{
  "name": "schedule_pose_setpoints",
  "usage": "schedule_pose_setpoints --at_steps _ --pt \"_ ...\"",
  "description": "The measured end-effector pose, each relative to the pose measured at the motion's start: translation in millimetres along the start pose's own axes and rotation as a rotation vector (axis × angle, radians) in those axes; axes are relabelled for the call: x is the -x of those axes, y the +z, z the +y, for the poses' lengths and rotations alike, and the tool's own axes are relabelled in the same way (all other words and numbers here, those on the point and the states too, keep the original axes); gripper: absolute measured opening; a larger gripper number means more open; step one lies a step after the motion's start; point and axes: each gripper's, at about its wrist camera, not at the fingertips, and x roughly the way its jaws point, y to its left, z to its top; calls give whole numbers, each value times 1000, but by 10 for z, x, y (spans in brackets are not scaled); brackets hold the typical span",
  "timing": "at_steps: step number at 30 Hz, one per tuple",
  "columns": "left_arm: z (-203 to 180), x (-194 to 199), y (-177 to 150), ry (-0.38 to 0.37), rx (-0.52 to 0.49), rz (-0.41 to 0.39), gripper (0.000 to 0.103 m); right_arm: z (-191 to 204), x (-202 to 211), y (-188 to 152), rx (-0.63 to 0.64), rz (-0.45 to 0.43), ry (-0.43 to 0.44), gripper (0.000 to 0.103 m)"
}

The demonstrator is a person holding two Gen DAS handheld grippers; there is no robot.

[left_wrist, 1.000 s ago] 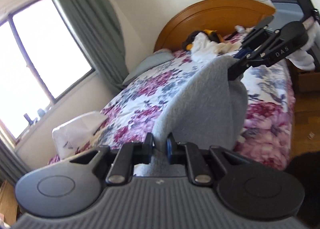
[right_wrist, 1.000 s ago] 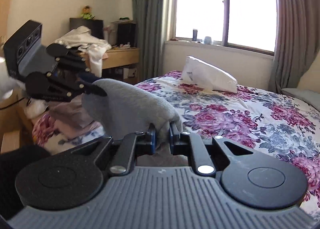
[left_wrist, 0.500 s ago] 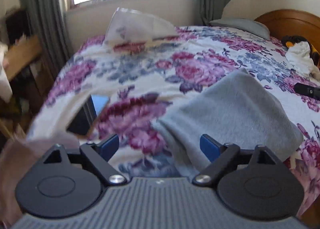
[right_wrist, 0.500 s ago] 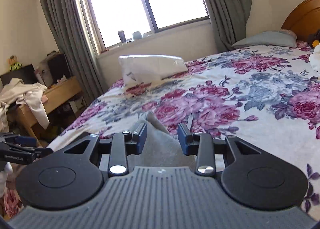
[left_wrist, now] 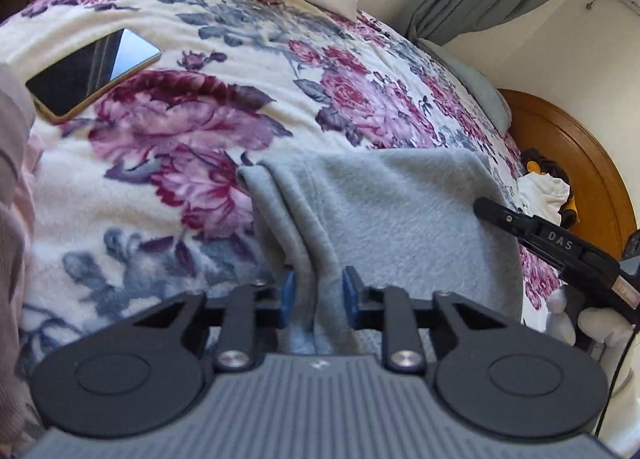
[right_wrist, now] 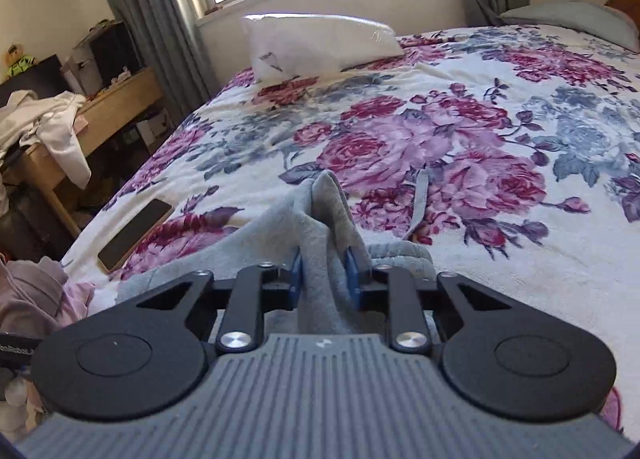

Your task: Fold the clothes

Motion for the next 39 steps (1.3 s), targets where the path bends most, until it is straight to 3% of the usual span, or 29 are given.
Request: schedule_pose_setpoints --at_steps 6,10,15,18,21,24,28,30,33,37,39 --pt "-460 409 190 -2 -165 -143 6 72 668 186 -155 -103 -60 10" --pt "-537 369 315 -13 -183 -161 7 44 942 393 -234 -122 -101 9" --pt "-578 50 291 26 -231 -99 10 -159 794 330 -278 -57 -166 8" --pt "-522 -196 186 65 -238 -20 18 -328 595 155 -286 -4 -213 8" --pt "-454 -303 94 104 -241 22 33 -565 287 -148 -279 86 -250 10" --pt "-489 -134 23 133 -314 -54 40 -631 375 -337 -267 4 -199 16" --pt "-750 148 -45 264 -461 -204 54 -449 676 -289 -186 -163 -194 22" --pt "-880 215 -74 312 -517 -276 56 -339 722 -216 -135 -217 -183 24" --pt "-1066 223 -145 300 -609 -333 57 -191 592 -114 -82 -195 -171 25" --pt "-1201 34 -300 270 -739 -291 56 -63 331 -79 -59 -105 -212 25" --pt "-1172 -63 -322 254 -731 -257 56 -46 227 -73 -86 -65 -218 25"
